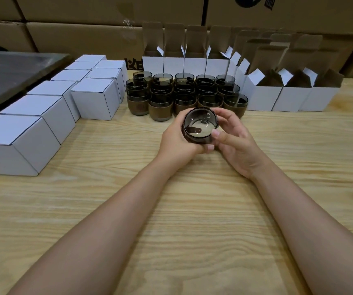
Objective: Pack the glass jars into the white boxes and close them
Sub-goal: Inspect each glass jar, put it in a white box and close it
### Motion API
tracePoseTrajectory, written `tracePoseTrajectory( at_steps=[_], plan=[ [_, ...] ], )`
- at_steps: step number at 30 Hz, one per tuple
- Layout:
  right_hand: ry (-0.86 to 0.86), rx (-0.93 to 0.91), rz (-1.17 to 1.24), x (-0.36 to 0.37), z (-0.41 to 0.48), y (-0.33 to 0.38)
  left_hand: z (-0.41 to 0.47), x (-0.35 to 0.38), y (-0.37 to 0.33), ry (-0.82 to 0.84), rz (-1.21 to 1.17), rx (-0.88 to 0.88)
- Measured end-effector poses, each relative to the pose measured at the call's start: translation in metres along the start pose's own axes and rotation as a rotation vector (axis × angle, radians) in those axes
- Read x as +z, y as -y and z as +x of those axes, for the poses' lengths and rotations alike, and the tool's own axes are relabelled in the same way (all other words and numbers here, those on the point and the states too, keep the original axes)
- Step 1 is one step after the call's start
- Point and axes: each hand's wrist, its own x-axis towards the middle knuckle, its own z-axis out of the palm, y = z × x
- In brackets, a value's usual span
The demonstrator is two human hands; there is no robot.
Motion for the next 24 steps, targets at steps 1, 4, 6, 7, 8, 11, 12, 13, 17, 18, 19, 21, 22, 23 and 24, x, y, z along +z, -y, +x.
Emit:
tracePoseTrajectory(
  at_steps=[1, 4, 6, 7, 8, 11, 12, 13, 17, 18, 19, 21, 22, 23, 24],
  plan=[
    [-0.001, -0.006, 0.02, 0.0, 0.0, 0.0, -0.001, 0.0, -0.001, 0.013, -0.016, 0.005],
    [-0.031, 0.013, 0.061, 0.0, 0.0, 0.001, -0.003, -0.001, -0.002, 0.061, -0.044, 0.034],
    [-0.069, 0.028, 0.043, 0.001, -0.001, 0.0, -0.005, -0.001, -0.004, 0.088, -0.058, 0.041],
    [-0.09, 0.028, 0.028, 0.001, -0.001, 0.0, -0.006, -0.001, -0.004, 0.096, -0.066, 0.046],
    [-0.116, 0.025, 0.02, 0.003, -0.001, 0.001, -0.007, -0.001, -0.005, 0.102, -0.075, 0.052],
    [-0.21, 0.027, -0.002, 0.005, 0.0, 0.0, -0.008, 0.0, -0.007, 0.128, -0.092, 0.059],
    [-0.236, 0.036, -0.024, 0.006, 0.001, 0.0, -0.008, 0.0, -0.008, 0.132, -0.095, 0.055],
    [-0.263, 0.053, -0.056, 0.007, 0.002, 0.0, -0.008, 0.0, -0.009, 0.134, -0.108, 0.049],
    [-0.398, 0.143, -0.193, 0.01, 0.006, -0.001, -0.006, 0.0, -0.007, 0.133, -0.166, -0.003],
    [-0.401, 0.143, -0.206, 0.01, 0.006, -0.002, -0.005, 0.001, -0.006, 0.135, -0.165, -0.01],
    [-0.394, 0.136, -0.208, 0.011, 0.007, -0.002, -0.005, 0.001, -0.005, 0.137, -0.167, -0.018],
    [-0.371, 0.134, -0.204, 0.011, 0.007, -0.002, -0.004, 0.002, -0.004, 0.137, -0.169, -0.044],
    [-0.362, 0.144, -0.204, 0.012, 0.007, -0.002, -0.003, 0.002, -0.004, 0.131, -0.171, -0.066],
    [-0.356, 0.157, -0.207, 0.012, 0.007, -0.002, -0.002, 0.003, -0.004, 0.121, -0.181, -0.1],
    [-0.353, 0.171, -0.214, 0.013, 0.006, -0.001, 0.0, 0.003, -0.004, 0.106, -0.197, -0.145]
  ],
)
